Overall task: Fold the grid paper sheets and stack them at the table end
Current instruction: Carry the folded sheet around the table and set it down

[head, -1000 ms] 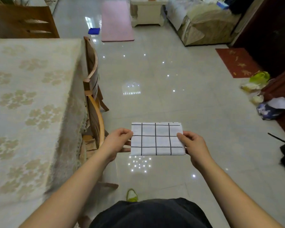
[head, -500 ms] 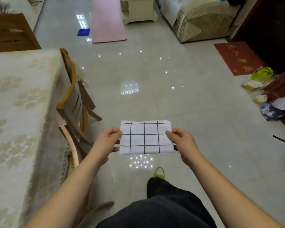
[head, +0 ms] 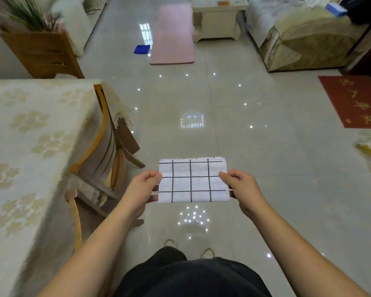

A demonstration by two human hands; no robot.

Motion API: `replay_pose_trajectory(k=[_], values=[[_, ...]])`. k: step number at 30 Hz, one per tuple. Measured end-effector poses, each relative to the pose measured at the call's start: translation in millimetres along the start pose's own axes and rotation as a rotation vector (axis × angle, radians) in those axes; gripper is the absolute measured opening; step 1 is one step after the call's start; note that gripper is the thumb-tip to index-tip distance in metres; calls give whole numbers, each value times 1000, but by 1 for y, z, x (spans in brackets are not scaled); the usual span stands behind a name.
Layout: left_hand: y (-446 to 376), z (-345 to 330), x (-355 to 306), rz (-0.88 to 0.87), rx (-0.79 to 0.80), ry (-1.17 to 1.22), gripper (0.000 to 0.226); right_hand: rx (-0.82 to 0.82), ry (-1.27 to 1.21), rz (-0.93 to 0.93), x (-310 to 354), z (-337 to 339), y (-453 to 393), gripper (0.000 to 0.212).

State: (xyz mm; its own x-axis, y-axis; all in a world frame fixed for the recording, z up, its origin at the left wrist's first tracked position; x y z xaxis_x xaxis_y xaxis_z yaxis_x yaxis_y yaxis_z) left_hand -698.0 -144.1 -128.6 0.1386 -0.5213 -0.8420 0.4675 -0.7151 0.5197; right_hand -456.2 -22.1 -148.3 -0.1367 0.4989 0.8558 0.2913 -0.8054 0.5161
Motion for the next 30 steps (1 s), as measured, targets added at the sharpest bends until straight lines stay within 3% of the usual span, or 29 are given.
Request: replay_pose_trajectory(k=[16,30], values=[[-168,62,-59,-9,-87,170,15,43,91,3,89,-95,-163,10],[-302,99,-145,-60,-72,139,16,62,90,21,172,-153,-297,10]])
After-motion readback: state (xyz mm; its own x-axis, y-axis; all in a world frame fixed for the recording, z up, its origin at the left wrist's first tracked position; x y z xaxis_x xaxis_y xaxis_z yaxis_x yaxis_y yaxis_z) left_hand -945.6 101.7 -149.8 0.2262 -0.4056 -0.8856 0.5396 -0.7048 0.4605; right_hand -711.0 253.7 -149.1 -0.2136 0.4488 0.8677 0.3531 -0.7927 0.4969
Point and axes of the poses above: each hand's wrist, its own y-axis away from the middle knuckle, its own z-axis out of the back of the hand, x = y × z, the point moved 7 cm from there along -y, towards the middle knuckle, and after that the axes turned 2 degrees about -z, right-handed, at the moved point
